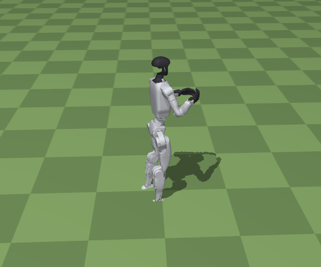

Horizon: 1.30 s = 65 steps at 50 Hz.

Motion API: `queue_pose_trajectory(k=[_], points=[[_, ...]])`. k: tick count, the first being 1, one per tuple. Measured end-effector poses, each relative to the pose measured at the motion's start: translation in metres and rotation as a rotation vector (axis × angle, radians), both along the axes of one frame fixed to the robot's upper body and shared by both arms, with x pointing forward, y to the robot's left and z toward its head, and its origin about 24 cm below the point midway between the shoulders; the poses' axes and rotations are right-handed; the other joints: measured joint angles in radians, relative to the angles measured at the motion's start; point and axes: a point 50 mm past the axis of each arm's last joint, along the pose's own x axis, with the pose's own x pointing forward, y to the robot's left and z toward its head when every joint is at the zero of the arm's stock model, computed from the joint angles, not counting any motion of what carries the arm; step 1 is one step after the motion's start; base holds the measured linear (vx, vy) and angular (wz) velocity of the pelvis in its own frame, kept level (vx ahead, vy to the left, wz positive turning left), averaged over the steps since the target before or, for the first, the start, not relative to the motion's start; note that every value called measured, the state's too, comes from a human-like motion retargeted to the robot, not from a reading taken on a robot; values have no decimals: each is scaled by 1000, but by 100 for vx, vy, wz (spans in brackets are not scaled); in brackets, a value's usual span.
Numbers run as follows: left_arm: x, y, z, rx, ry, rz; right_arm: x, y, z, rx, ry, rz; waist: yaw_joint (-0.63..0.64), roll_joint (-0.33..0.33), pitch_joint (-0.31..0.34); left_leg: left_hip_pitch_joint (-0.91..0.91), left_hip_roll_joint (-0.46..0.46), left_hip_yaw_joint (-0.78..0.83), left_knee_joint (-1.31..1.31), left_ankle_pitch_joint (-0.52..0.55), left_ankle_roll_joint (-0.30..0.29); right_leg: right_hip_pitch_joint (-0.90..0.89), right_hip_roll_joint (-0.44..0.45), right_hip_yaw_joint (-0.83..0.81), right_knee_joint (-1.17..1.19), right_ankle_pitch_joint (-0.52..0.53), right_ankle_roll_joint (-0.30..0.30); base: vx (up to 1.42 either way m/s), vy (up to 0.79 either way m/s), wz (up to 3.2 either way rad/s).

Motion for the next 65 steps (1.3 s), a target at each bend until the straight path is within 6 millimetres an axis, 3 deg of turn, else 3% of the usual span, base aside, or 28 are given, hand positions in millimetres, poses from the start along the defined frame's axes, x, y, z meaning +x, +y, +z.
queue_pose_trajectory(k=[21, 35, 44, 55, 65], points=[[-3, 4, 3, 133, -41, -47, -2, -5, 6, -42, -117, -52, -24, 34, -18, -4, -2, 34, -15, 8, -3, -23, -3, 16, -1, 4, 20, 0, 0, 0], [16, -6, 47, 320, -272, -91, -2, -11, 7, -188, -251, -120, -44, 45, -48, -16, 0, 51, 1, 4, -1, -35, -4, 23, -2, 5, 27, 0, 0, 0], [23, -12, 62, 391, -370, -78, 0, -14, 9, -278, -325, -158, -44, 50, -58, -26, 5, 62, 25, -7, 2, -39, -1, 30, -2, 8, 32, 0, 0, 0], [28, -7, 64, 336, -401, 14, 2, -13, 12, -321, -367, -174, -41, 57, -62, -34, 11, 80, 48, -16, 4, -45, 0, 43, -3, 11, 38, 0, 0, 0], [28, -4, 59, 201, -365, 54, -1, -9, 15, -224, -323, -156, -51, 72, -60, -38, 17, 95, 60, -23, 3, -51, 4, 54, -3, 11, 42, 0, 0, 0]])
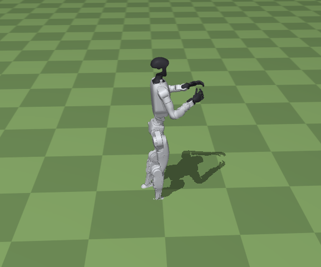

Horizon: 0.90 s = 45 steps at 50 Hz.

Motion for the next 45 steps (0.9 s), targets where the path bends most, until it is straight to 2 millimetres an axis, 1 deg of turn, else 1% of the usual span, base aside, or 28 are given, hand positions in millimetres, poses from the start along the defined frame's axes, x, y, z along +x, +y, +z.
queue_pose_trajectory(k=[3, 5, 8, 12, 15, 21, 25, 27, 30, 36, 40, 43, 45], points=[[-1, -3, -7, -50, 36, -17, -1, -6, 1, 49, 27, -4, -9, 4, 3, -1, 2, 4, 3, -2, 0, -2, 2, 3, 0, -1, 1, 0, 0, 0], [-3, -6, -13, -86, 66, -28, -2, -13, -2, 79, 59, -16, -13, 7, 6, -1, 3, 6, 5, -4, 0, -3, 3, 5, 0, -2, 1, 0, 0, 0], [-7, -10, -23, -141, 114, -42, -3, -21, -12, 126, 131, -31, -15, 12, 10, 0, 4, 10, 6, -6, 0, -4, 4, 7, 0, -3, 4, 0, 0, 0], [-13, -13, -39, -202, 183, -53, -6, -26, -26, 197, 236, -40, -17, 18, 13, 4, 6, 16, 3, -8, -1, -5, 7, 11, 1, -6, 5, 0, 0, 0], [-19, -16, -51, -232, 238, -58, -7, -25, -36, 250, 312, -32, -18, 20, 15, 9, 8, 22, -1, -9, -3, -5, 9, 13, 3, -8, 7, 0, 0, 0], [-32, -21, -76, -269, 373, -86, -8, -17, -53, 352, 469, 34, -16, 20, 20, 22, 12, 31, -12, -7, -8, -2, 15, 14, 7, -12, 9, 0, 0, 0], [-45, -24, -94, -288, 484, -123, -1, -15, -64, 417, 580, 76, -9, 14, 18, 31, 16, 33, -21, -6, -14, 2, 19, 11, 8, -15, 10, 0, 0, 0], [-52, -24, -102, -300, 544, -139, 8, -15, -61, 457, 600, 99, 0, 9, 16, 35, 17, 34, -27, -5, -17, 3, 20, 8, 9, -16, 11, 0, 0, 0], [-65, -20, -116, -323, 632, -145, 29, -21, -49, 512, 591, 100, 16, -3, 9, 39, 19, 35, -37, -2, -20, 4, 23, 5, 7, -17, 11, 0, 0, 0], [-86, -7, -139, -374, 768, -100, 82, -51, -5, 579, 500, -33, 64, -41, -17, 41, 21, 38, -65, 14, -24, -1, 28, -4, -1, -9, 5, 0, 0, 0], [-89, -2, -145, -385, 800, -82, 109, -70, 23, 597, 452, -123, 96, -71, -34, 36, 22, 40, -87, 31, -25, -14, 31, -12, -3, -1, 1, 0, 0, 0], [-85, -2, -146, -375, 804, -83, 122, -80, 37, 580, 435, -161, 114, -93, -43, 29, 23, 39, -99, 44, -26, -25, 33, -20, -3, 6, -1, 0, 0, 0], [-82, -2, -146, -362, 808, -85, 128, -85, 42, 555, 433, -173, 122, -106, -46, 22, 25, 38, -103, 51, -25, -31, 35, -24, -4, 11, -2, -3, -2, 2]])
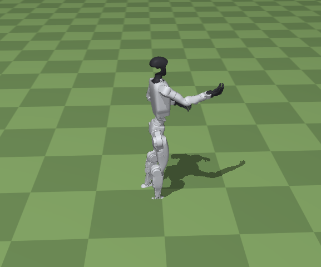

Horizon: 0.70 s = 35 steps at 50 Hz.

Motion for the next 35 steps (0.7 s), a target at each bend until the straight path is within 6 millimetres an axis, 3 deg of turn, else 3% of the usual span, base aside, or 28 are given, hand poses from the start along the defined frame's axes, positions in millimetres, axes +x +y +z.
queue_pose_trajectory(k=[5, 10, 15, 19, 22, 28, 35], points=[[4, 1, -7, 52, 32, -20, 5, -5, 0, -117, 5, 45, 3, -20, 5, -25, 12, -7, 21, 3, 2, -13, 9, -5, 1, 7, -3, -6, -5, 3], [14, -10, -9, 69, 38, -51, -6, 0, -21, -216, 12, 139, -22, -17, 23, -62, 42, -11, 97, -24, 4, -24, 28, -2, 15, 8, 2, -10, -7, -8], [41, -28, 14, 30, -70, -52, -37, 17, -60, -184, 38, 245, -59, 14, 53, -113, 93, -10, 210, -66, 5, -38, 62, 1, 35, 15, 18, -15, -9, -22], [63, -48, 34, -14, -160, -49, -75, 37, -92, -80, 81, 311, -86, 52, 86, -158, 146, -8, 306, -102, 2, -55, 99, 1, 54, 26, 33, -19, -9, -36], [74, -67, 38, -46, -170, -67, -102, 52, -111, -11, 138, 341, -99, 82, 110, -190, 188, -5, 375, -129, -5, -71, 128, 0, 72, 35, 43, -19, -7, -46], [72, -103, 10, -159, 8, -115, -130, 66, -141, -26, 274, 325, -114, 133, 139, -286, 272, -50, 510, -282, -3, -108, 184, 14, 111, 54, 62, -15, -3, -56], [47, -115, -31, -191, 213, -139, -137, 60, -170, -247, 346, 194, -133, 210, 133, -237, 386, -34, 830, -438, 23, -145, 263, 24, 133, 66, 59, -8, 4, -34]])
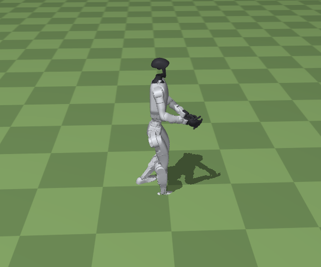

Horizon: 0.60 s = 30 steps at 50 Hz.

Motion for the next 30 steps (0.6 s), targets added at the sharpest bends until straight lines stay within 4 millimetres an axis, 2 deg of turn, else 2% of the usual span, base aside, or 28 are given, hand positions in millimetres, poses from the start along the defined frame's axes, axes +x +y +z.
queue_pose_trajectory(k=[5, 7, 8, 10, 13, 15, 17, 20, 25, 30], points=[[-21, -2, -25, 40, 92, -33, -8, -1, -20, -140, 12, -65, -26, 26, -2, 109, -50, 3, -78, -23, -21, -20, 0, -10, 15, 4, 7, -8, 9, 16], [-26, -2, -32, 54, 116, -43, -12, 0, -26, -180, 9, -83, -47, 10, -5, 157, -123, 13, -198, -13, -19, -44, -41, -18, 49, -13, 18, -13, 12, 49], [-30, -2, -35, 62, 127, -47, -15, 1, -28, -192, 12, -86, -49, 15, -5, 158, -124, 15, -216, -27, -22, -58, -41, -23, 62, -12, 19, -16, 12, 53], [-32, -1, -39, 75, 135, -53, -17, 3, -29, -224, -5, -93, -76, -13, -13, 195, -210, 29, -370, -3, -4, -107, -101, -32, 115, -37, 31, -17, 14, 73], [-36, 1, -43, 99, 137, -53, -21, 8, -29, -259, -39, -82, -82, -16, -2, 176, -226, 37, -413, -16, -1, -160, -124, -49, 164, -38, 34, -22, 12, 45], [-35, 3, -45, 122, 125, -49, -21, 11, -26, -289, -81, -64, -81, -22, 1, 159, -247, 42, -459, 2, 0, -193, -166, -103, 203, -57, 8, -22, 12, 26], [-35, 7, -46, 152, 109, -47, -21, 16, -23, -324, -129, -37, -69, -23, -6, 130, -258, 47, -502, 31, -1, -198, -228, -203, 268, -220, -85, -22, 9, 30], [-35, 10, -49, 204, 84, -60, -21, 21, -22, -387, -188, 17, -83, -45, 9, 114, -319, 8, -564, 78, 4, -223, -277, -181, 416, -385, -110, -22, 6, 107], [-37, 17, -56, 307, 46, -114, -23, 34, -25, -486, -262, 146, -77, -102, 34, 106, -429, -59, -665, 172, 16, -205, -348, -154, 592, -508, -120, -23, 3, 120], [-40, 26, -63, 427, 2, -189, -27, 47, -32, -577, -318, 287, -34, -144, 55, 81, -498, -130, -737, 265, 12, -121, -374, -161, 552, -521, -117, -21, -1, 116]])
